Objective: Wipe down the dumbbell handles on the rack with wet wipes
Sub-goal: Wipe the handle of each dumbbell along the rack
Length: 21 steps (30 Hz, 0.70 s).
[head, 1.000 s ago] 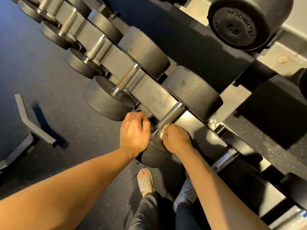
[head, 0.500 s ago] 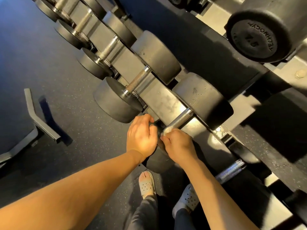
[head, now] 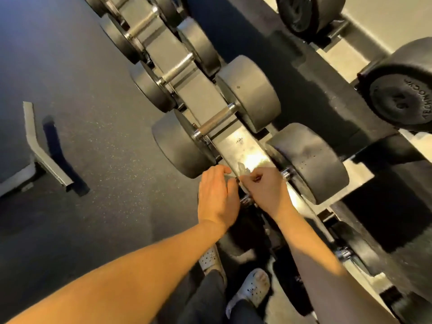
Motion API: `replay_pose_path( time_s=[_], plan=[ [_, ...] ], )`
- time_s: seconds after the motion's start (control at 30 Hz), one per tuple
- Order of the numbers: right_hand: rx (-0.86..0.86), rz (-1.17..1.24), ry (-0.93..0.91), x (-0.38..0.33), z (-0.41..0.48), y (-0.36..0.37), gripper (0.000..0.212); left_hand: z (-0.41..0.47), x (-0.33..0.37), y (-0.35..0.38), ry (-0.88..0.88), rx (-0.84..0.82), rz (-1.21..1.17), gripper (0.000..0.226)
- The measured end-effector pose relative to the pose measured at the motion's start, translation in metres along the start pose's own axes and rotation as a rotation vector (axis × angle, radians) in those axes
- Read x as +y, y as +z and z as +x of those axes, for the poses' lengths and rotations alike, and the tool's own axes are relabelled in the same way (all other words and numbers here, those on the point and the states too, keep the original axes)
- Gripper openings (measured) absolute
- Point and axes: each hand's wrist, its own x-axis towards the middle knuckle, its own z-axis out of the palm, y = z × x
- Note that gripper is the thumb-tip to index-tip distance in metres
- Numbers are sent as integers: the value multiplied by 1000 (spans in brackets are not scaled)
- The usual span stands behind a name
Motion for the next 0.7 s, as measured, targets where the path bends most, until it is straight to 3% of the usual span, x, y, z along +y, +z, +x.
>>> replay_pose_path(
  time_s=[0.1, 0.23, 0.43, 0.6, 0.7],
  plan=[
    [3, 63, 35, -10, 14, 1, 31, 10, 2, -12, -95, 25, -131, 20],
    [-37, 112, 4, -26, 36, 10, 16, 35, -14, -46, 20, 76, -24, 15],
    [-92, 110, -42, -39, 60, 21, 11, 69, -18, -94, 124, 177, 119, 10],
    [-57, 95, -155, -52, 71, 17, 16, 121, -28, -114, -29, 463, 124, 15],
    [-31, -24, -325, -59, 79, 14, 9, 151, -31, -107, -199, 393, 73, 30]
  ],
)
